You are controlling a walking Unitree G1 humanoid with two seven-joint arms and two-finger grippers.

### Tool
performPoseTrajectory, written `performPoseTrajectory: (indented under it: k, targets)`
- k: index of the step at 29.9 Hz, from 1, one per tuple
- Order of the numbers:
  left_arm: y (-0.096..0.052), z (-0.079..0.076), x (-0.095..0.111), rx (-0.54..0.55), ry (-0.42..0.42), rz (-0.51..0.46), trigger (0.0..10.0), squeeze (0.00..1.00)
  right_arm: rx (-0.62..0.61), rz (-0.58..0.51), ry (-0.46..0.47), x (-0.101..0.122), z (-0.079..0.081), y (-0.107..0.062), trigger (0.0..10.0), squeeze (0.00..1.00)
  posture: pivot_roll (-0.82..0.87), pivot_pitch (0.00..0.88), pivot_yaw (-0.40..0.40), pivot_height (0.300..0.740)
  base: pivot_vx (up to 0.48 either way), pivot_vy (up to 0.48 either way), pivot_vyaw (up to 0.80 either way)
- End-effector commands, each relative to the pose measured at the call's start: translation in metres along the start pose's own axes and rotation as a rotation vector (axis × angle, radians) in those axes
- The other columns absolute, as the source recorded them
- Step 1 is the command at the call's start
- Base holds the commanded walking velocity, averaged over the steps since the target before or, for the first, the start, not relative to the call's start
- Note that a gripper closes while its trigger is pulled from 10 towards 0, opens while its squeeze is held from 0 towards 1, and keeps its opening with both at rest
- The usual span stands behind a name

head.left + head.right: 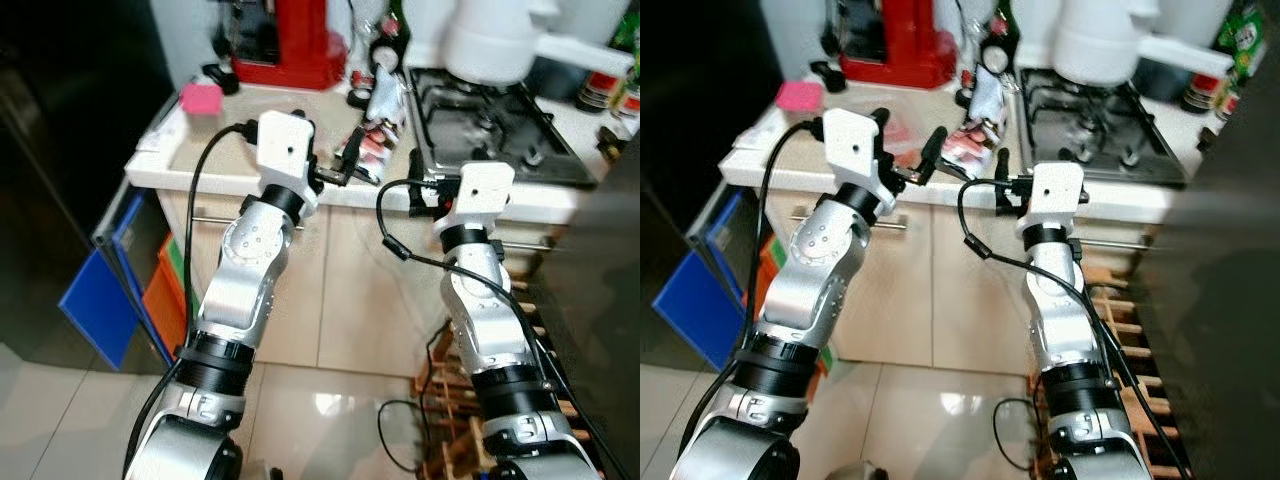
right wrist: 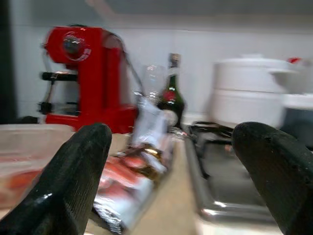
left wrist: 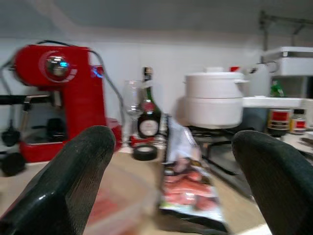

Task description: Restocking fridge

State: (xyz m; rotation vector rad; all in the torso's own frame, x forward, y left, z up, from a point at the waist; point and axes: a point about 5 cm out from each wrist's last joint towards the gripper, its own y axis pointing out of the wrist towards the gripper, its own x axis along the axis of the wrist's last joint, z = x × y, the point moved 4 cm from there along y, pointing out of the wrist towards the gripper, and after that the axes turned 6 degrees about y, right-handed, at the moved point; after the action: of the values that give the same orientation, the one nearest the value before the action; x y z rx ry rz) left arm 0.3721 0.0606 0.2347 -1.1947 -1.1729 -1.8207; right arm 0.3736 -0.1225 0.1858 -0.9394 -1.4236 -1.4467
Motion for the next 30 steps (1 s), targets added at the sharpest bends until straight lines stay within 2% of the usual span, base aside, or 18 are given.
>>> performPoseTrajectory:
  k: [1, 7, 13, 17, 19, 20, 21, 23, 25, 26, 28, 30]
  targets:
    - [-0.001, -0.002, 0.000, -0.006, -0.019, 0.005, 10.0, 0.00, -0.011, -0.001, -0.011, 0.003, -0.006, 0.000, 10.0, 0.00, -0.05, 0.000, -0.015, 0.711, 0.442, 0.000, 0.00]
    - [0.001, -0.004, 0.005, -0.025, -0.050, -0.007, 10.0, 0.00, -0.006, 0.007, -0.007, 0.001, -0.003, -0.001, 10.0, 0.00, -0.04, 0.000, -0.014, 0.711, 0.450, 0.000, 0.00]
    - [0.004, -0.001, 0.017, -0.011, -0.022, -0.029, 10.0, 0.00, 0.000, 0.013, -0.001, 0.000, -0.001, -0.003, 10.0, 0.00, -0.03, 0.000, -0.020, 0.711, 0.476, 0.000, 0.00]
    - [0.008, 0.001, 0.022, -0.018, -0.012, 0.011, 10.0, 0.00, 0.007, 0.019, 0.001, -0.002, 0.000, -0.004, 10.0, 0.00, -0.01, 0.000, -0.025, 0.711, 0.000, 0.000, 0.00]
    - [0.008, 0.001, 0.034, -0.035, -0.042, -0.010, 10.0, 0.00, 0.012, 0.023, 0.002, -0.003, 0.000, -0.005, 10.0, 0.00, 0.00, 0.000, -0.026, 0.711, 0.000, 0.000, 0.00]
    - [0.004, 0.008, 0.043, -0.033, -0.065, -0.015, 10.0, 0.00, 0.017, 0.027, 0.004, -0.004, 0.001, -0.006, 10.0, 0.00, 0.02, 0.000, -0.022, 0.711, 0.000, 0.000, 0.00]
    - [0.004, 0.008, 0.043, -0.033, -0.065, -0.015, 10.0, 0.00, 0.017, 0.027, 0.004, -0.004, 0.001, -0.006, 10.0, 0.00, 0.02, 0.000, -0.022, 0.711, 0.000, 0.000, 0.00]
    - [-0.011, 0.035, 0.044, 0.013, -0.140, 0.072, 10.0, 0.00, 0.027, 0.031, 0.012, -0.004, 0.004, -0.009, 10.0, 0.00, 0.05, 0.000, -0.023, 0.711, 0.000, 0.000, 0.00]
    - [-0.029, 0.060, 0.028, 0.094, -0.214, 0.219, 10.0, 0.00, 0.034, 0.040, 0.023, -0.006, 0.007, -0.011, 10.0, 0.00, 0.07, 0.000, -0.025, 0.711, 0.000, 0.000, 0.00]
    - [-0.045, 0.075, 0.013, 0.164, -0.273, 0.316, 10.0, 0.00, 0.037, 0.055, 0.035, -0.009, 0.010, -0.013, 10.0, 0.00, 0.09, 0.000, -0.028, 0.711, 0.000, 0.000, 0.00]
    - [-0.055, 0.081, 0.009, 0.223, -0.375, 0.347, 10.0, 0.00, 0.044, 0.069, 0.042, -0.013, 0.012, -0.017, 10.0, 0.00, 0.13, 0.000, -0.036, 0.711, 0.000, 0.000, 0.00]
    - [-0.061, 0.080, 0.007, 0.242, -0.433, 0.362, 10.0, 0.00, 0.049, 0.080, 0.046, -0.015, 0.013, -0.019, 10.0, 0.00, 0.14, 0.000, -0.040, 0.711, 0.000, 0.000, 0.00]
